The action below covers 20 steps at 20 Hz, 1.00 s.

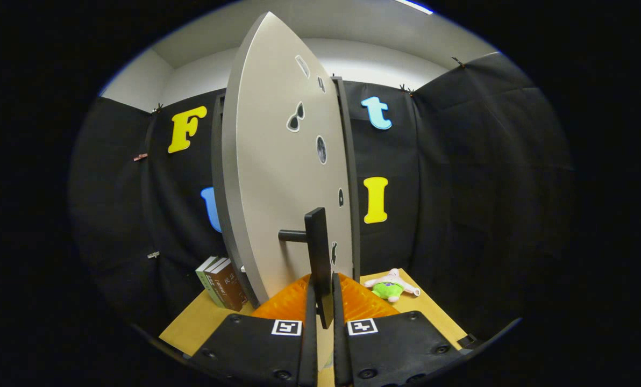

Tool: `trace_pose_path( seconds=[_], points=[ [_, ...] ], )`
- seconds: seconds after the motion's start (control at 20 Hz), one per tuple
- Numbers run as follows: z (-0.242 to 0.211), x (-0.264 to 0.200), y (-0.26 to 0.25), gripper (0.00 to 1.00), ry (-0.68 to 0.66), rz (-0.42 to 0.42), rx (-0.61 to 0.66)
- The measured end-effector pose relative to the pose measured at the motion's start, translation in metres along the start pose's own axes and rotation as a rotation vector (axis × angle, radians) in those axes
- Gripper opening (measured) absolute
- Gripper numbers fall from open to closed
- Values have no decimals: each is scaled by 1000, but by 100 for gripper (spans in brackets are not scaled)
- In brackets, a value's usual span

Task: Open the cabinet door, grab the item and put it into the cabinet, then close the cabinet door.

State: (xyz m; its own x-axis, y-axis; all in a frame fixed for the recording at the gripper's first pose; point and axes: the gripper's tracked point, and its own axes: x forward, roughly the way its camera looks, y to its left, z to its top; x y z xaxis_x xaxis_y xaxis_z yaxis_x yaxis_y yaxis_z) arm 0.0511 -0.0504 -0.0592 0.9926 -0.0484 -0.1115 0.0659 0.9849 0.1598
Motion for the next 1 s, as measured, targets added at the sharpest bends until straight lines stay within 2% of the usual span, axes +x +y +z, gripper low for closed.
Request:
trace_pose_path(
  seconds=[0.4,0.7,0.9,1.0],
  points=[
    [7,-4,-41,16,-27,-129,-28],
    [17,-17,-85,11,-70,-260,-58],
    [14,-16,-78,11,-47,-218,-42],
    [18,-20,-79,13,-54,-225,-62]
  ],
)
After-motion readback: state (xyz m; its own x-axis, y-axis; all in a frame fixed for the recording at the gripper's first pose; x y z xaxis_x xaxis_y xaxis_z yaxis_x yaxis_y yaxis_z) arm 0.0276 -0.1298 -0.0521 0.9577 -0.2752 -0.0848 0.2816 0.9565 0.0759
